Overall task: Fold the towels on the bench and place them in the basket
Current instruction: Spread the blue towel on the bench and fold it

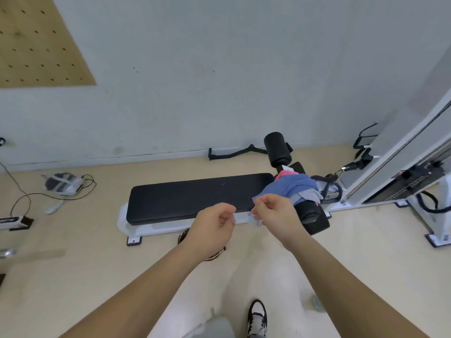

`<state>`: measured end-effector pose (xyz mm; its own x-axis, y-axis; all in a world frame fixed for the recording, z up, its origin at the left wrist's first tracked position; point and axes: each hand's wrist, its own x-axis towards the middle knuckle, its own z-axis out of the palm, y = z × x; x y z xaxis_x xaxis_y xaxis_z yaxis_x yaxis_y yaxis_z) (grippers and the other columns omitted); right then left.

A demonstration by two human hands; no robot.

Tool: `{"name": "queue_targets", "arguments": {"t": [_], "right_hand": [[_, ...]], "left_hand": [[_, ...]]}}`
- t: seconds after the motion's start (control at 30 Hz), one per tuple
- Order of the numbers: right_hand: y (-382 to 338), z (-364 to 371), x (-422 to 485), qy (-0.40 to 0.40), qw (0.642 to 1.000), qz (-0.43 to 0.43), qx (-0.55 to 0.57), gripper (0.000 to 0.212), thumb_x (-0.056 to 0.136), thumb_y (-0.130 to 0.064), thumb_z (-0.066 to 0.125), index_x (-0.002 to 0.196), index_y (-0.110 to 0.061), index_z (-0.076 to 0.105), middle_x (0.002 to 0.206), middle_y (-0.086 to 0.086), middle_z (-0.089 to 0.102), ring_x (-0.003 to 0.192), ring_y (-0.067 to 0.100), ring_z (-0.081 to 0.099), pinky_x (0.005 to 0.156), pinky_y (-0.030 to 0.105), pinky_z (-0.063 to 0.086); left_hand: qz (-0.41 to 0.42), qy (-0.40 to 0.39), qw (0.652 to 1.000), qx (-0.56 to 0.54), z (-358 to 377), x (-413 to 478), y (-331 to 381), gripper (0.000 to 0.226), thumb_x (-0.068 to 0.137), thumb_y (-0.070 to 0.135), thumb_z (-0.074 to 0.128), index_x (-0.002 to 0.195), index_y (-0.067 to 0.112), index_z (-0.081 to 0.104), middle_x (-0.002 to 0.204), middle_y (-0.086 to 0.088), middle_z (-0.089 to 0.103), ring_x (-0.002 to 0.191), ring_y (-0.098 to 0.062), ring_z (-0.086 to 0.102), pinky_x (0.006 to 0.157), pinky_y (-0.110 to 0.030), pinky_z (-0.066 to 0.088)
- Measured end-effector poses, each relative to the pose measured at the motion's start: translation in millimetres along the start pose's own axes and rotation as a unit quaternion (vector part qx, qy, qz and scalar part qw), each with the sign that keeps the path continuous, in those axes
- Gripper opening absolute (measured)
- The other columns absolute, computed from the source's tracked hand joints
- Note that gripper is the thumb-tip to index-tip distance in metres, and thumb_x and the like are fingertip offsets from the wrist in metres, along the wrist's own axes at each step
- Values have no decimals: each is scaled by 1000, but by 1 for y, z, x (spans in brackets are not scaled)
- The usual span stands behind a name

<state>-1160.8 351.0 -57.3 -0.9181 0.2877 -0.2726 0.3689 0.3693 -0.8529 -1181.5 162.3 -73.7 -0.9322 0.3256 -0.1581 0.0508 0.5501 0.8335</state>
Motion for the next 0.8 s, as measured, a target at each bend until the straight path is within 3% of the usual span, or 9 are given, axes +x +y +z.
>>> {"name": "queue_targets", "arguments": {"t": [0.1,0.23,0.37,0.43,0.5,0.53,0.6,0.7,0.8], "right_hand": [[1,-13,66,-13,1000,9,-14,17,103,-23,56,100,-17,72,92,2,75,90,17,70,81,33,59],[-3,-13,136,-25,998,59,-6,14,103,-22,54,102,-23,68,94,2,73,93,19,70,73,26,58],[-1,-14,207,-25,991,126,-35,20,102,-16,51,97,-7,68,80,2,67,73,16,62,51,11,47],[6,-16,238,10,990,128,-63,23,99,-12,50,95,3,66,76,7,58,68,16,51,54,18,43],[14,-18,267,44,985,148,-77,23,95,-10,50,85,4,64,72,11,52,65,16,45,58,27,42],[19,-21,276,53,982,161,-81,22,95,-11,50,81,1,63,71,15,51,64,17,44,59,29,41],[40,-28,301,77,975,187,-90,21,96,-14,52,89,-3,68,79,22,59,68,18,48,61,28,41],[80,-52,330,130,952,245,-131,21,94,-23,57,104,-9,70,89,15,62,84,21,56,78,30,47],[115,-82,343,138,952,240,-131,11,94,-14,57,102,-13,65,94,6,64,85,22,56,77,32,44]], "left_hand": [[-12,3,1000,4,12,55,9,25,100,17,61,123,21,70,105,15,70,91,8,64,76,0,45],[-6,-16,1000,6,11,118,17,28,99,13,60,125,20,68,108,15,70,100,4,65,89,-10,51],[-2,-63,997,38,6,200,6,35,100,17,59,134,21,64,122,10,68,110,-5,64,102,-29,53],[7,-103,992,68,9,239,2,33,100,18,57,133,22,64,121,8,67,109,-9,64,102,-33,53],[25,-138,986,88,17,276,-4,16,98,17,56,109,26,64,103,5,64,92,-12,61,96,-42,55],[31,-151,983,96,25,290,-7,13,96,16,55,97,28,55,94,5,58,84,-12,55,92,-46,55],[36,-180,977,103,46,316,-11,18,93,14,55,91,29,44,89,3,53,79,-13,50,82,-44,55],[27,-209,971,115,83,342,-15,7,92,14,52,87,13,56,87,-10,62,71,-22,53,67,-38,50],[15,-228,969,89,136,361,-17,17,82,18,42,79,5,53,75,-12,44,67,-17,33,61,-38,35]]}}
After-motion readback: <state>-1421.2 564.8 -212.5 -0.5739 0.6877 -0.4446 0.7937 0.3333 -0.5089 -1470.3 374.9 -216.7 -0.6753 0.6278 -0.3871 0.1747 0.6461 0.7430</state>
